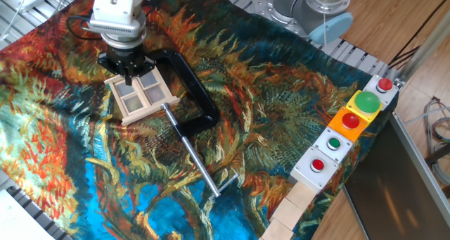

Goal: Open a sliding window

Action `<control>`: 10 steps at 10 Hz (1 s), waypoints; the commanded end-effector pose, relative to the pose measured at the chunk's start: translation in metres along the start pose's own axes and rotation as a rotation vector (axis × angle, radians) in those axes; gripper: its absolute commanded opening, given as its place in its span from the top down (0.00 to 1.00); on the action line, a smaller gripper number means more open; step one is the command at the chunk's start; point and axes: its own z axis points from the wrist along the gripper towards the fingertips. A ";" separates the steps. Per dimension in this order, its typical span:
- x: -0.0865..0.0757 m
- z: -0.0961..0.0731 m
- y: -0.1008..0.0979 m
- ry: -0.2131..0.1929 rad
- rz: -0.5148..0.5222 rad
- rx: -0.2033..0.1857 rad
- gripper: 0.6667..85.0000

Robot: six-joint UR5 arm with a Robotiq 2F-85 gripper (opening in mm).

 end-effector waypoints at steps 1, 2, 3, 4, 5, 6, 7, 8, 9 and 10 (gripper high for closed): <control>0.005 0.006 0.012 0.016 0.045 -0.035 0.99; 0.016 0.009 0.016 0.041 0.055 -0.040 0.99; 0.028 0.010 0.020 0.048 0.059 -0.037 0.99; 0.036 0.010 0.025 0.041 0.077 -0.045 0.99; 0.039 0.010 0.030 0.023 0.090 -0.062 0.99; 0.039 0.010 0.028 0.013 0.089 -0.055 0.99; 0.037 0.010 0.029 0.005 0.102 -0.058 0.99; 0.052 0.009 0.032 0.063 0.096 -0.069 0.99; 0.046 0.010 0.035 0.041 0.090 -0.080 0.99; 0.047 0.012 0.036 0.040 0.090 -0.078 0.99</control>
